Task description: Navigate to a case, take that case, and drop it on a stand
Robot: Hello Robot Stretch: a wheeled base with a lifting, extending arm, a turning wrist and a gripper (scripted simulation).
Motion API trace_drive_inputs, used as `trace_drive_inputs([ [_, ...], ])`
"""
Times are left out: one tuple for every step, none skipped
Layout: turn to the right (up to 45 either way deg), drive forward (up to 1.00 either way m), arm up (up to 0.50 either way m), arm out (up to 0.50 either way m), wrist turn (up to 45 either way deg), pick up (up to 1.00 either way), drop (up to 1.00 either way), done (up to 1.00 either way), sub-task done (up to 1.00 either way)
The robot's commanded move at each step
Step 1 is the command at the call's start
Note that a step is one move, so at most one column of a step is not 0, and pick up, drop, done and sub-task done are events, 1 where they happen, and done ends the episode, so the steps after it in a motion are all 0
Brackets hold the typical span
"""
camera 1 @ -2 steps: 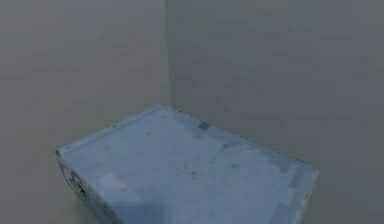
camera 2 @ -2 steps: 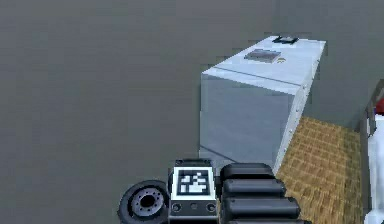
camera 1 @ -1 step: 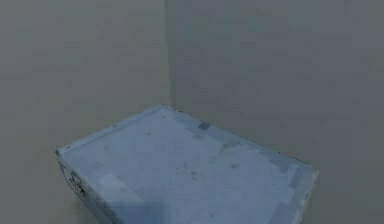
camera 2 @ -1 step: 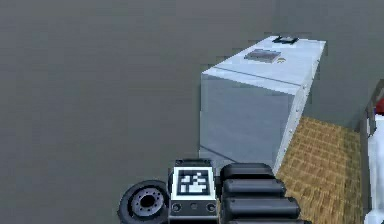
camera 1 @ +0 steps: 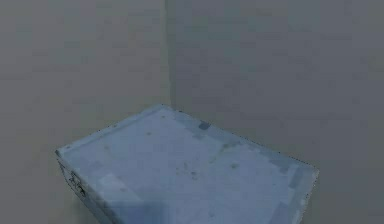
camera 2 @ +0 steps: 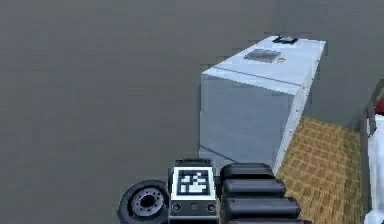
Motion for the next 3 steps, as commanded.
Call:
trace_drive_inputs([
  [0.0, 0.00, 0.00, 0.00, 39.0, 0.00, 0.00, 0.00, 0.00],
  [0.0, 0.00, 0.00, 0.00, 0.0, 0.00, 1.00, 0.00, 0.00],
  [0.0, 0.00, 0.00, 0.00, 0.0, 0.00, 0.00, 1.00, 0.00],
])
